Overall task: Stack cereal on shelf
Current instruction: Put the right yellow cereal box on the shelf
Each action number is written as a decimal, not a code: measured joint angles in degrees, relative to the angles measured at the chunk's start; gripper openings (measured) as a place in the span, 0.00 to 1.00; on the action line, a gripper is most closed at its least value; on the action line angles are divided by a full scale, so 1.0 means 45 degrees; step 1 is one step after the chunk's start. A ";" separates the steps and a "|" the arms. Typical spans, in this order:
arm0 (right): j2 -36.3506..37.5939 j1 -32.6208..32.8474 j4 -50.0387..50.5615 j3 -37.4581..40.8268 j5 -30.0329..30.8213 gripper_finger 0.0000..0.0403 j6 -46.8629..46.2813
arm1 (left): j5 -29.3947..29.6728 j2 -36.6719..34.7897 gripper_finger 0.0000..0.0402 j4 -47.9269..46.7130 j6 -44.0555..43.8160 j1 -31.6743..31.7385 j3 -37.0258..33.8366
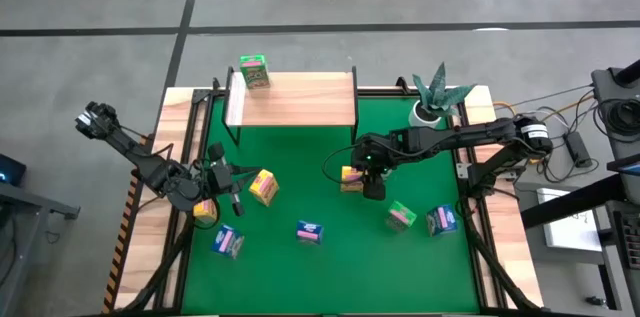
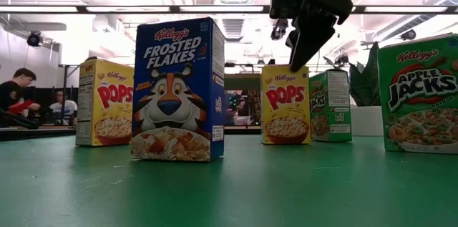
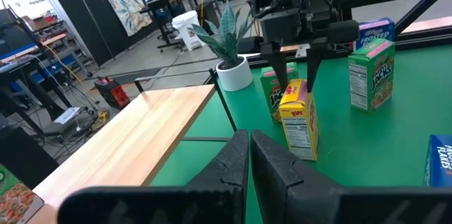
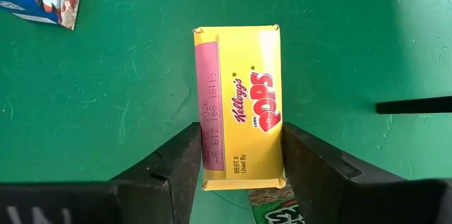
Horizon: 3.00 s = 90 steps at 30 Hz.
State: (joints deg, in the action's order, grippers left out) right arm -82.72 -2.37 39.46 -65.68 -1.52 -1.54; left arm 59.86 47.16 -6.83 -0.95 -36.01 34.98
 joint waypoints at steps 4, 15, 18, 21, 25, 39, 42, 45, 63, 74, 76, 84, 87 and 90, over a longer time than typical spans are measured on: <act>0.0000 0.0000 -0.0034 0.0002 0.0000 0.41 -0.0050 | -0.0005 0.0000 0.00 0.0022 0.0000 -0.0003 0.0000; 0.0023 0.0241 -0.0307 -0.0028 -0.0010 0.39 -0.0339 | -0.0005 0.0001 0.00 0.0189 0.0000 -0.0010 0.0005; 0.0082 0.0287 -0.0284 -0.0028 -0.0007 0.37 -0.0421 | -0.0005 0.0000 0.00 0.0189 0.0011 -0.0007 0.0005; 0.0239 0.0282 -0.0171 -0.0123 -0.0005 0.35 -0.0437 | -0.0005 0.0000 0.00 0.0189 0.0216 0.0000 0.0005; 0.0393 0.0277 0.0110 -0.0743 -0.0005 0.33 -0.0674 | 0.0000 -0.0029 0.00 0.0267 0.0432 0.0000 0.0005; 0.0374 -0.0673 0.0429 -0.4835 0.0029 0.33 0.0234 | 0.0002 -0.0058 0.00 0.0282 0.0437 0.0000 0.0065; 0.0371 -0.1341 0.0332 -0.5331 0.0034 0.33 0.0545 | 0.0005 -0.0058 0.00 0.0277 0.0437 0.0000 0.0137; 0.0154 -0.1971 0.0503 -0.5894 0.0039 0.33 0.0824 | 0.0005 -0.0058 0.00 0.0291 0.0437 0.0000 0.0209; -0.4962 -0.4103 0.2867 -1.3071 -0.0107 0.32 0.4409 | 0.0058 -0.0092 0.00 0.0286 0.0530 0.0000 0.0214; -0.7233 -0.5450 0.3827 -1.5376 -0.1324 0.33 0.5527 | 0.0058 -0.0097 0.00 0.0282 0.0534 0.0000 0.0214; -0.7324 -0.5612 0.3871 -1.5376 -0.1428 0.33 0.5484 | 0.0058 -0.0097 0.00 0.0282 0.0539 0.0000 0.0209; -0.7517 -0.5751 0.3736 -1.5376 -0.1433 0.46 0.5445 | 0.0063 -0.0097 0.00 0.0376 0.0767 0.0000 0.0209; -0.7519 -0.5756 0.3694 -1.5376 -0.1433 0.52 0.5410 | 0.0063 -0.0097 0.00 0.0398 0.0772 0.0000 0.0214; -0.7519 -0.5756 0.3515 -1.5376 -0.1433 0.56 0.5314 | 0.0140 -0.0097 0.00 0.0398 0.0816 0.0000 0.0212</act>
State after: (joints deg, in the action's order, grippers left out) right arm -116.55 -28.27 55.28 -134.87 -7.97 22.37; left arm 60.48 46.72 -5.04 2.72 -36.01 35.94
